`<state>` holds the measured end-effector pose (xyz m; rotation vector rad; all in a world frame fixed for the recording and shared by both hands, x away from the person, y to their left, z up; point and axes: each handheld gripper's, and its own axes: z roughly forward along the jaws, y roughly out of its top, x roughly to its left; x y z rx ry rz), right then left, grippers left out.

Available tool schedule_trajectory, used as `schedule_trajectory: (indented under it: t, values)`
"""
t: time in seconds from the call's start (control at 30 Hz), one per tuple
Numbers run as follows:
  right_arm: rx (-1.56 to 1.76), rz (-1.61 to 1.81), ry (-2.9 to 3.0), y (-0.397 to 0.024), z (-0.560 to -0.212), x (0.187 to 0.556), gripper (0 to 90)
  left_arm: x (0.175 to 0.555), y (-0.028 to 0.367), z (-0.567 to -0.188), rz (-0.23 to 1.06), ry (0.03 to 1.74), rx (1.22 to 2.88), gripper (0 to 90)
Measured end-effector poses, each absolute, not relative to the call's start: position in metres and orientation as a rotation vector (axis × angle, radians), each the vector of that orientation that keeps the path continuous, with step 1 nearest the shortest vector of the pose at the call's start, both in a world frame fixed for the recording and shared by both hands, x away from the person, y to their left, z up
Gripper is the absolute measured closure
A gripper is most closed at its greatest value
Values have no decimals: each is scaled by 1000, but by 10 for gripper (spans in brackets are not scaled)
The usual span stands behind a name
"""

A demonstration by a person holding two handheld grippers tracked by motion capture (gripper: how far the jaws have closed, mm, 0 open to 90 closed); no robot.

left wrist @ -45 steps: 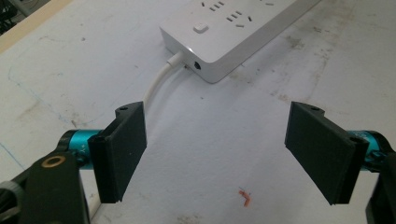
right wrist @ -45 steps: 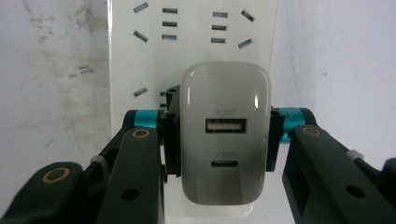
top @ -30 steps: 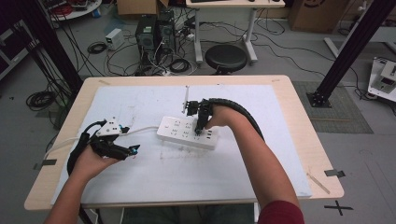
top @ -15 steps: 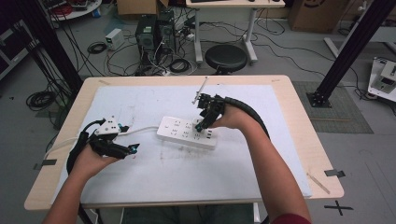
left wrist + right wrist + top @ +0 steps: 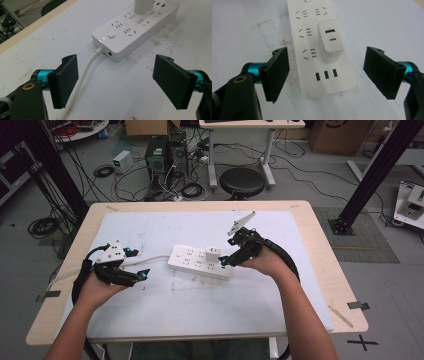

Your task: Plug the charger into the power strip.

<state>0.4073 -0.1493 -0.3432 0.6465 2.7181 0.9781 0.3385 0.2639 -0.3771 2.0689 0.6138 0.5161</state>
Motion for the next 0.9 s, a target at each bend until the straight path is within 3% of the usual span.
schedule_trajectory:
  t: [0.57,0.9]
  values:
    - [747,1285,2508,-217,-347,365,205,336,267,-373,479,571,2010,206]
    - [759,1307,2475,-231,-350,357,205,333,266,-369,482,563,2016,205]
